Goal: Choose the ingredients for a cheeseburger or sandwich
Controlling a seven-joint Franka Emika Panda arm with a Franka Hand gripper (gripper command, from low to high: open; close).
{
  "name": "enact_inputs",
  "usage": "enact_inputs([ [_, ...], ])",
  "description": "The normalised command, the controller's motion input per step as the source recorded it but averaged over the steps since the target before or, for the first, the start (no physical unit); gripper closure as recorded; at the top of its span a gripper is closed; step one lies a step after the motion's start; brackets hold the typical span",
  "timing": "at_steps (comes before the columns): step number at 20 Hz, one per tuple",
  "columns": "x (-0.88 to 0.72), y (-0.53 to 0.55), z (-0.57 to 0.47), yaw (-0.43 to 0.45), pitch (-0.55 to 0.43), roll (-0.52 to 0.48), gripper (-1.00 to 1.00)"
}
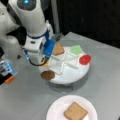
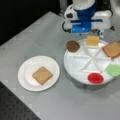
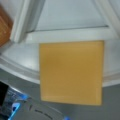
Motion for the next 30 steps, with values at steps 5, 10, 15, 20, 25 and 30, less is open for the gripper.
enact_inputs([
  [5, 0.39, -0.31, 0.14, -0.134, 0.135, 0.286, -1.00],
  [10, 0.41, -0.06, 0.13, 0.058, 0.186, 0.227, -1.00],
  [15, 0.53, -0.20, 0.04, 0.115, 0.178, 0.327, -1.00],
  [20, 0.47, -0.52, 0.06, -0.032, 0.188, 0.357, -1.00],
  [25, 0.26, -0.58, 0.02, -0.086, 0.167, 0.434, -1.00],
  [30, 0.18, -0.40, -0.04, -0.069, 0.151, 0.482, -1.00],
])
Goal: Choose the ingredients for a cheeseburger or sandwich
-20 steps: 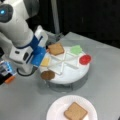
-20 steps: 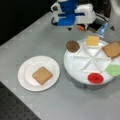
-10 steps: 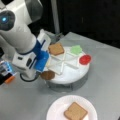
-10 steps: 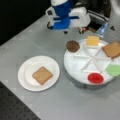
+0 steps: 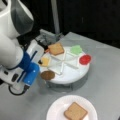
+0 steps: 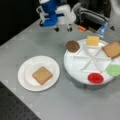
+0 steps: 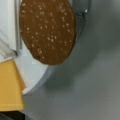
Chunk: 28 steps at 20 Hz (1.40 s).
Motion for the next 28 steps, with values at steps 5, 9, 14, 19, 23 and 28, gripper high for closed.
enact_inputs([
  [5, 0.18, -0.19, -0.17, -0.011, 0.124, 0.478, -1.00],
  [9, 0.18, -0.14, -0.18, 0.032, 0.080, 0.438, -1.00],
  [14, 0.20, -0.18, -0.08, 0.054, 0.051, 0.366, -1.00],
  [19, 0.21, -0.18, -0.05, 0.082, 0.039, 0.323, -1.00],
  [23, 0.21, -0.13, -0.07, 0.098, 0.016, 0.351, -1.00],
  [28, 0.22, -0.13, -0.09, 0.114, 0.014, 0.360, -1.00],
])
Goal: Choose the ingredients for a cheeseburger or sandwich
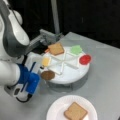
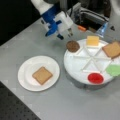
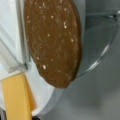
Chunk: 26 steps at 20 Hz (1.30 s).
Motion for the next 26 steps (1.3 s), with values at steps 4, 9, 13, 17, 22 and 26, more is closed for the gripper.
enact_inputs([
  [4, 0.24, -0.14, -0.11, 0.104, 0.028, 0.328, -1.00],
  [9, 0.26, -0.15, -0.07, 0.103, 0.019, 0.285, -1.00],
  [13, 0.29, -0.11, -0.09, 0.096, 0.006, 0.284, -1.00],
  [17, 0.26, -0.11, -0.09, 0.087, 0.001, 0.278, -1.00],
  [22, 0.21, -0.10, -0.05, 0.075, -0.011, 0.264, -1.00],
  [26, 0.18, -0.10, -0.05, 0.061, -0.030, 0.238, -1.00],
])
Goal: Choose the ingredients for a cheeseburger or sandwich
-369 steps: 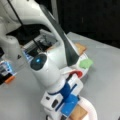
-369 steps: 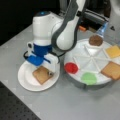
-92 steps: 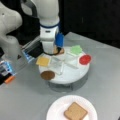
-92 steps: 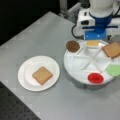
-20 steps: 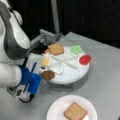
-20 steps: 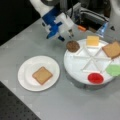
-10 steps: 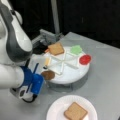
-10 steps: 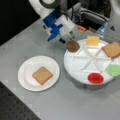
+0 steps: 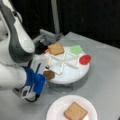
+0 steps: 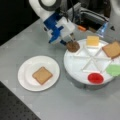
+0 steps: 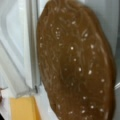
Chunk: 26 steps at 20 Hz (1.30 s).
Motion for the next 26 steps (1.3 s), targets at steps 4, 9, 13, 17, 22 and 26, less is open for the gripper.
enact_inputs([
  [4, 0.18, -0.10, -0.07, 0.047, -0.032, 0.219, 1.00],
  [9, 0.18, -0.10, -0.07, 0.042, -0.032, 0.206, 1.00],
  [13, 0.19, -0.08, -0.09, 0.036, -0.043, 0.221, 1.00],
  [17, 0.19, -0.04, -0.09, 0.023, -0.045, 0.233, 1.00],
  [22, 0.14, -0.02, -0.07, 0.006, -0.033, 0.230, 1.00],
  [26, 0.10, -0.06, -0.05, -0.003, -0.017, 0.223, 1.00],
])
